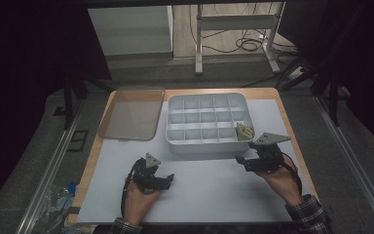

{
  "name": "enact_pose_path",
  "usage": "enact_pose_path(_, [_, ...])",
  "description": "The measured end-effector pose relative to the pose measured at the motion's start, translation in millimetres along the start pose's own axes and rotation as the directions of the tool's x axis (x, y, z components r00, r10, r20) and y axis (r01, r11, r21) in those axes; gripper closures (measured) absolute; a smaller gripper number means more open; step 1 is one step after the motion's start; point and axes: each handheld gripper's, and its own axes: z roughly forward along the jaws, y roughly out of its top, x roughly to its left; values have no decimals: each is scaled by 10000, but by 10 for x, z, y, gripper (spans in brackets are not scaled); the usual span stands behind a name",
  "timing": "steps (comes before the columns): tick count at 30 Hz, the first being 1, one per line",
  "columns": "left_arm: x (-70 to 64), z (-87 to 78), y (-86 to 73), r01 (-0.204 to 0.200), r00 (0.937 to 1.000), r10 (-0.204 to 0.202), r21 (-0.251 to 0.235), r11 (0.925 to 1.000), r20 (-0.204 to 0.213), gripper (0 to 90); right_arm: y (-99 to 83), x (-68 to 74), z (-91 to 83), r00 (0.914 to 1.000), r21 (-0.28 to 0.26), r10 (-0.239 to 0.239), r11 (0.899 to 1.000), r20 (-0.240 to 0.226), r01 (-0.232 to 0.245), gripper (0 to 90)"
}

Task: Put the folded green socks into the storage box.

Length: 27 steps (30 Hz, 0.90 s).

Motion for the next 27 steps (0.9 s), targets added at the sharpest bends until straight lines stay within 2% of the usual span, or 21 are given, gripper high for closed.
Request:
enact_pose_path(10, [3,-2,1,-40,10000,40,34,10000,7,60,-102,108,-75,9998,149,-199,9997,33,198,245])
enact_pose_path(27, [2,-2,0,-25,10000,24,27,10000,7,60,-387,223,-24,9999,472,115,9988,-107,-110,240])
